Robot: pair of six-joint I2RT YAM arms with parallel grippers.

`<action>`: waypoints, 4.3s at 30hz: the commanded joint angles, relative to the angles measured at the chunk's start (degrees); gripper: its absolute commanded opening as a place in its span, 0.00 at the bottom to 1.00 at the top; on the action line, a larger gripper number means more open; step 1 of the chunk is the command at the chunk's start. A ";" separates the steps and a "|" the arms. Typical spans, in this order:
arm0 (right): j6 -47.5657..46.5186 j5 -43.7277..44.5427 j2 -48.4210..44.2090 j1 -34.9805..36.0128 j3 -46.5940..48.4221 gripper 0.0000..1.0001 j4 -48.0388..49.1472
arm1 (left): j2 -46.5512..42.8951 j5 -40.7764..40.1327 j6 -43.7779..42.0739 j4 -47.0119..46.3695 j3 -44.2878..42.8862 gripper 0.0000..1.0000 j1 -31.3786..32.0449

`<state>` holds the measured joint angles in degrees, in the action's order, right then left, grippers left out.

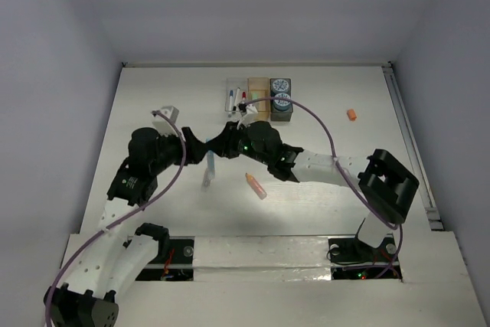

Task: Sort the stationery into containers
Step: Place the pen in the storage box, then pick up the pen from the center of the board.

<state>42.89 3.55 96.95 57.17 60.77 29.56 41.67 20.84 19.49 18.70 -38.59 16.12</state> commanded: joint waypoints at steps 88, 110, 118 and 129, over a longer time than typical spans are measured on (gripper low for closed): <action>-12.57 2.52 26.80 5.50 32.12 0.70 -47.66 | -14.25 -20.31 -2.87 -11.14 -3.33 0.99 2.60; -17.32 13.50 35.15 8.13 42.41 0.56 -59.27 | -14.95 -24.44 -2.61 -10.26 -3.77 0.99 3.66; -16.26 16.83 35.16 8.14 40.84 0.21 -59.01 | -14.78 -26.20 -2.35 -9.65 -3.86 0.99 3.66; -15.74 15.96 15.76 2.08 23.17 0.04 -42.41 | -13.02 -21.38 -0.77 -11.75 -1.85 0.99 3.66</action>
<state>26.98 18.59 120.73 62.26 87.09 -19.27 27.88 -3.60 17.69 10.00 -39.90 19.51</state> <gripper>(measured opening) 0.317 0.990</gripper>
